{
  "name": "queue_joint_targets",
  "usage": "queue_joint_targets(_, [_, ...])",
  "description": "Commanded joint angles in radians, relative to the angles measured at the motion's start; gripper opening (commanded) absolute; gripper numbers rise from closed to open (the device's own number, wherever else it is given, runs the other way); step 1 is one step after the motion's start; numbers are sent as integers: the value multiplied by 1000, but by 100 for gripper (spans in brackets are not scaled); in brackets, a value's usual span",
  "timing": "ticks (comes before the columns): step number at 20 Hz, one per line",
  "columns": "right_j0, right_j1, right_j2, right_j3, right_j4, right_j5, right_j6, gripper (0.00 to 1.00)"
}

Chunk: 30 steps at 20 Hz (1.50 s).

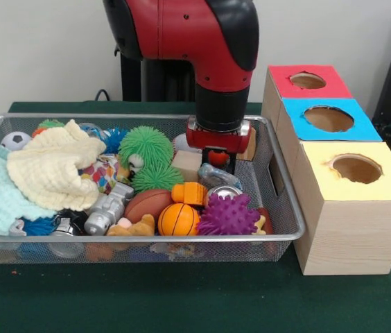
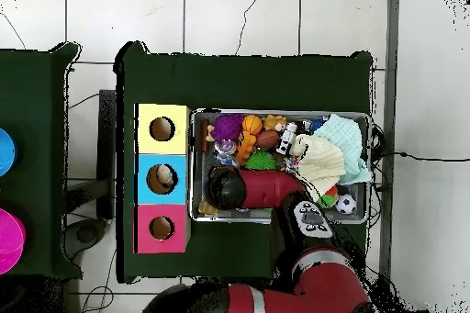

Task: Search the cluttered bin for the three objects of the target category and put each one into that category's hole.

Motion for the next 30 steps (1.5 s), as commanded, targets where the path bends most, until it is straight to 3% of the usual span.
queue_joint_targets(1, [-10,-66,-20,-11,58,12,160,0])
queue_joint_targets(9, [-39,-114,31,45,106,73,138,0])
queue_joint_targets(18, [-26,-267,47,183,145,83,142,0])
queue_joint_targets(22, [-33,-301,69,233,172,80,141,0])
queue_joint_targets(30, [-25,-359,87,276,247,132,137,0])
